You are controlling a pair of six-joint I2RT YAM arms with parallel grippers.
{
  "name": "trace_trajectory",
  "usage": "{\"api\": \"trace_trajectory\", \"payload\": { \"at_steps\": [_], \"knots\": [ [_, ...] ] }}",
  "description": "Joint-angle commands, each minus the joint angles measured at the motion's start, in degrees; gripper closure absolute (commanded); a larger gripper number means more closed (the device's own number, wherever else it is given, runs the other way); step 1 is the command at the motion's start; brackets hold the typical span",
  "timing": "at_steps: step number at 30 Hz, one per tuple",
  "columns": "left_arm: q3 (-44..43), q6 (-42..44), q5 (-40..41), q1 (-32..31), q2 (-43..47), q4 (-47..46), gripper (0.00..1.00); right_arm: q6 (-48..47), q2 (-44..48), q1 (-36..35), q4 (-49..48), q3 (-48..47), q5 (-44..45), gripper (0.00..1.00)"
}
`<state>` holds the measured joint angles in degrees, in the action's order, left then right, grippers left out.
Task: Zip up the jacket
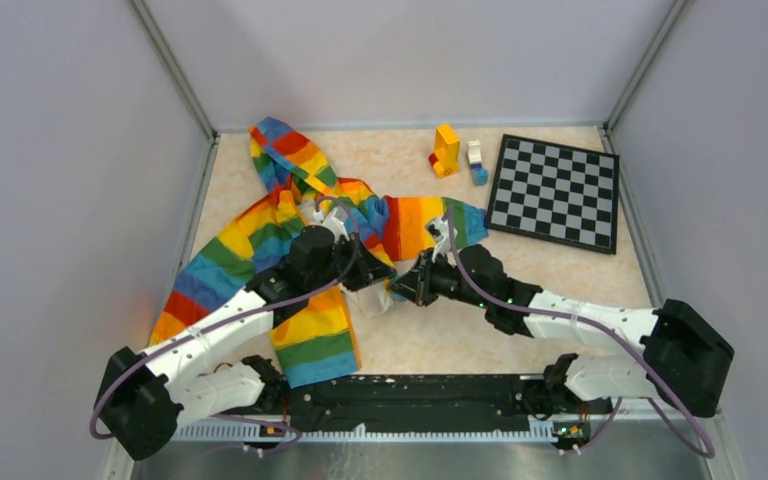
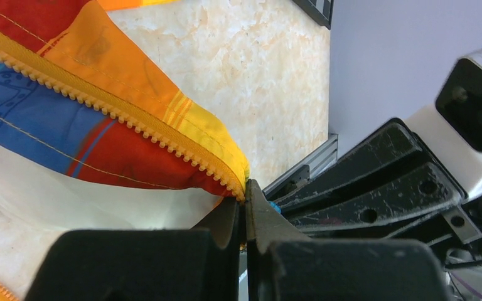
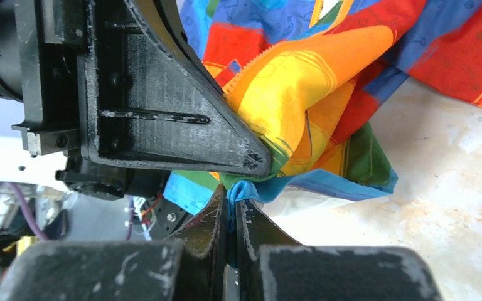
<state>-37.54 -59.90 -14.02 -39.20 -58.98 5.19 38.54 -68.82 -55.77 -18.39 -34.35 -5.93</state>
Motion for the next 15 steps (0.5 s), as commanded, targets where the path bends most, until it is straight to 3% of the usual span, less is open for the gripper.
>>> {"api": "trace_trajectory", "payload": {
  "at_steps": [1,4,9,15],
  "knots": [
    [-2.78,2.34,-0.4,0.09,1.08,-1.64,1.0,4.22,-1.53,4.95,-16.1,3.6,-11.65,1.0],
    [-2.99,4.26,-0.72,0.09,1.34,-2.11,1.0,8.42,-4.29,8.23,-22.39,4.69,-19.7,1.0],
    [-3.21,10.39,0.3,0.09,2.8,-1.83,0.79,16.45,-7.63,9.96,-24.73,3.51,-26.7,1.0],
    [-1.34,15.14,1.45,0.09,6.03,-1.68,0.56,36.38,-9.95,11.47,-32.72,6.82,-31.49,1.0]
  ]
}}
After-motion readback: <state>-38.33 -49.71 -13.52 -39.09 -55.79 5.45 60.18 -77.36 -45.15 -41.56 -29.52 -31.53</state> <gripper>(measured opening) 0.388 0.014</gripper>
